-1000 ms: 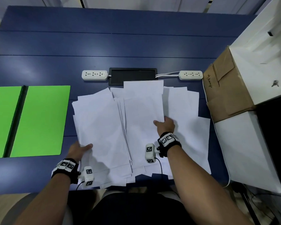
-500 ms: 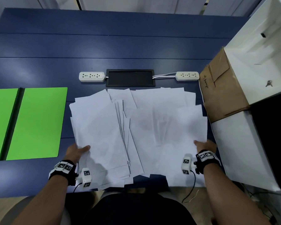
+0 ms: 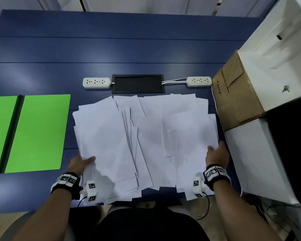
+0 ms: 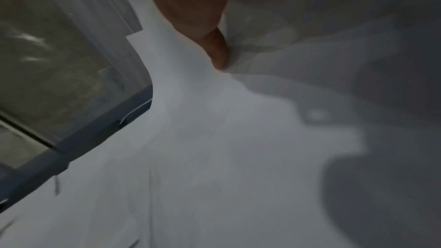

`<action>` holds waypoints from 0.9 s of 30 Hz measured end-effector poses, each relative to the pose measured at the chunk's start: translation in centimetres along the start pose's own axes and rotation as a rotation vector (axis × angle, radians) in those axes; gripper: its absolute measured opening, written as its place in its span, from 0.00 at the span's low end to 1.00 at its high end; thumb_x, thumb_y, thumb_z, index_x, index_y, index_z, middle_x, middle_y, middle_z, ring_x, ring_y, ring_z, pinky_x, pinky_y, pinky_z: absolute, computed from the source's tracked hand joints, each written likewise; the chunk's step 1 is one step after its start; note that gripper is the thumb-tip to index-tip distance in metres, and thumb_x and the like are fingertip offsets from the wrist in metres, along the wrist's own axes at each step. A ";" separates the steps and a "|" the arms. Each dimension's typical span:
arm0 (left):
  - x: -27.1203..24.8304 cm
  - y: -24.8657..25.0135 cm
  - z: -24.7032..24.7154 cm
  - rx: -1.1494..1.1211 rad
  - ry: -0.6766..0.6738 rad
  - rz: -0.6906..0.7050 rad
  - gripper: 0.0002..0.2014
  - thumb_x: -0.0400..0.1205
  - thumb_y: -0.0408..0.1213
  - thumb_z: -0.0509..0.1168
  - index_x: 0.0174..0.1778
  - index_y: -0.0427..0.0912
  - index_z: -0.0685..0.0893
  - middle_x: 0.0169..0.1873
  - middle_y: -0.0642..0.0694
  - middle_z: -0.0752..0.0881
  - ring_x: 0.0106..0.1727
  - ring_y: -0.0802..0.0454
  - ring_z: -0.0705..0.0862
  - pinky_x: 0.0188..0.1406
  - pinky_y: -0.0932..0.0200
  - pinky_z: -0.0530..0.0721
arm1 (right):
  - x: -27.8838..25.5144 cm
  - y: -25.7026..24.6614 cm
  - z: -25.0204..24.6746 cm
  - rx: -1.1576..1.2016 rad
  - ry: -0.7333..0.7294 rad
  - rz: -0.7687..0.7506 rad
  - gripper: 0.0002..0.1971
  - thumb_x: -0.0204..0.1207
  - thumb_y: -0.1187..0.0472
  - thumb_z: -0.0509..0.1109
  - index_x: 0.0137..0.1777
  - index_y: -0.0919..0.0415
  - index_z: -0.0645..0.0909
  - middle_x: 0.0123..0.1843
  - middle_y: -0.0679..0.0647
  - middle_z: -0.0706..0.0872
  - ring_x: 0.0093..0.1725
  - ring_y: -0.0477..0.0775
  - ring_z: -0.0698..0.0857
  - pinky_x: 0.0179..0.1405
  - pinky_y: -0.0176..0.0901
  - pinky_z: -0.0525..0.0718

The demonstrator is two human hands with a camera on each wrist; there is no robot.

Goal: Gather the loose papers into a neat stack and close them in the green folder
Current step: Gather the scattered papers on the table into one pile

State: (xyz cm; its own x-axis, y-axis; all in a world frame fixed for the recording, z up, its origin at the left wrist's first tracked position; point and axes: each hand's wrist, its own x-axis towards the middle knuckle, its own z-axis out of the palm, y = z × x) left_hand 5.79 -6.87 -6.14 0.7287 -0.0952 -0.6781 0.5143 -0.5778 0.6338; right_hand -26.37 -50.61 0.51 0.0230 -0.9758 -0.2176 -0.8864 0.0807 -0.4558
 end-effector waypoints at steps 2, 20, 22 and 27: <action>-0.1 0.1 0.0 -0.001 -0.001 0.004 0.19 0.76 0.29 0.79 0.62 0.31 0.86 0.54 0.29 0.90 0.55 0.31 0.90 0.62 0.32 0.87 | -0.4 -1.3 0.1 0.076 0.004 -0.005 0.27 0.79 0.62 0.73 0.76 0.55 0.69 0.65 0.64 0.87 0.62 0.70 0.86 0.55 0.62 0.86; -0.3 -1.1 0.1 0.003 0.024 0.048 0.17 0.77 0.33 0.78 0.61 0.35 0.88 0.52 0.33 0.92 0.53 0.34 0.91 0.59 0.30 0.88 | 7.0 -7.6 6.4 -0.224 -0.291 -0.171 0.21 0.78 0.49 0.72 0.60 0.68 0.82 0.65 0.69 0.78 0.63 0.73 0.81 0.58 0.60 0.84; -0.4 -1.1 0.1 -0.003 0.023 0.045 0.17 0.77 0.32 0.78 0.62 0.34 0.87 0.52 0.33 0.92 0.53 0.33 0.91 0.58 0.31 0.89 | 6.8 -7.7 6.3 -0.257 -0.310 -0.114 0.23 0.78 0.47 0.71 0.67 0.63 0.81 0.68 0.67 0.78 0.67 0.72 0.79 0.63 0.63 0.82; 0.1 -1.2 0.2 -0.005 0.028 0.014 0.18 0.76 0.32 0.79 0.60 0.33 0.87 0.51 0.32 0.92 0.52 0.32 0.92 0.57 0.31 0.89 | 5.6 -7.4 6.1 -0.270 -0.261 -0.143 0.21 0.80 0.49 0.68 0.65 0.64 0.79 0.66 0.65 0.83 0.66 0.70 0.81 0.63 0.62 0.81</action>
State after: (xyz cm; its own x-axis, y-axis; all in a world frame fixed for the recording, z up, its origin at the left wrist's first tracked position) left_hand 5.18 -6.37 -7.08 0.7479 -0.0805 -0.6589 0.5066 -0.5722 0.6449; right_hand -16.83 -55.47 -2.60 0.2409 -0.8860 -0.3962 -0.9545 -0.1423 -0.2621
